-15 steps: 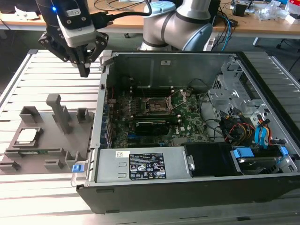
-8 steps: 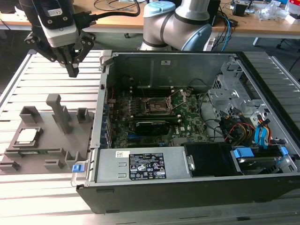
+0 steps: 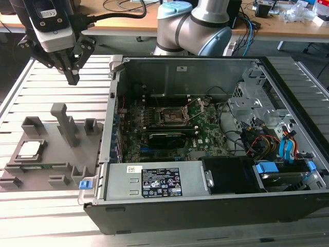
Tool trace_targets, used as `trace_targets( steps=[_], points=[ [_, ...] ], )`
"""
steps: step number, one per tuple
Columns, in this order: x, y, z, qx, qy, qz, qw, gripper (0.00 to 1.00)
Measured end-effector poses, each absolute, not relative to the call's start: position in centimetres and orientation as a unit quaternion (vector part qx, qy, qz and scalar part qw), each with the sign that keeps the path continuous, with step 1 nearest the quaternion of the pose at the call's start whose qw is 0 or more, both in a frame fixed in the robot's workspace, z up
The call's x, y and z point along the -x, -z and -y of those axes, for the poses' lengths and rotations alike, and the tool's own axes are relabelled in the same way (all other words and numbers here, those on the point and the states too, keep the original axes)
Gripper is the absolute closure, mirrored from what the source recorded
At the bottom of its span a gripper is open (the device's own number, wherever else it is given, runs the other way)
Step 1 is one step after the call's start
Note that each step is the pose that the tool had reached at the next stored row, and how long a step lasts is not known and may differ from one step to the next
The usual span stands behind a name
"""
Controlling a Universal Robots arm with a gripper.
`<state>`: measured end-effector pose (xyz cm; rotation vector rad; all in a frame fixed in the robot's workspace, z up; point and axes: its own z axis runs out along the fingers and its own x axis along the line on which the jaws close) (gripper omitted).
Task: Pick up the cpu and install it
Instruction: 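Reach for the cpu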
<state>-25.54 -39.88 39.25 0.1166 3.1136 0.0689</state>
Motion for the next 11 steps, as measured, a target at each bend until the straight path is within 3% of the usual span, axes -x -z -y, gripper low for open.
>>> trace_targets(
  steps=[11],
  points=[
    [28.0, -39.2, 39.9, -0.037, -0.022, -0.999, 0.013, 0.89]
  ],
)
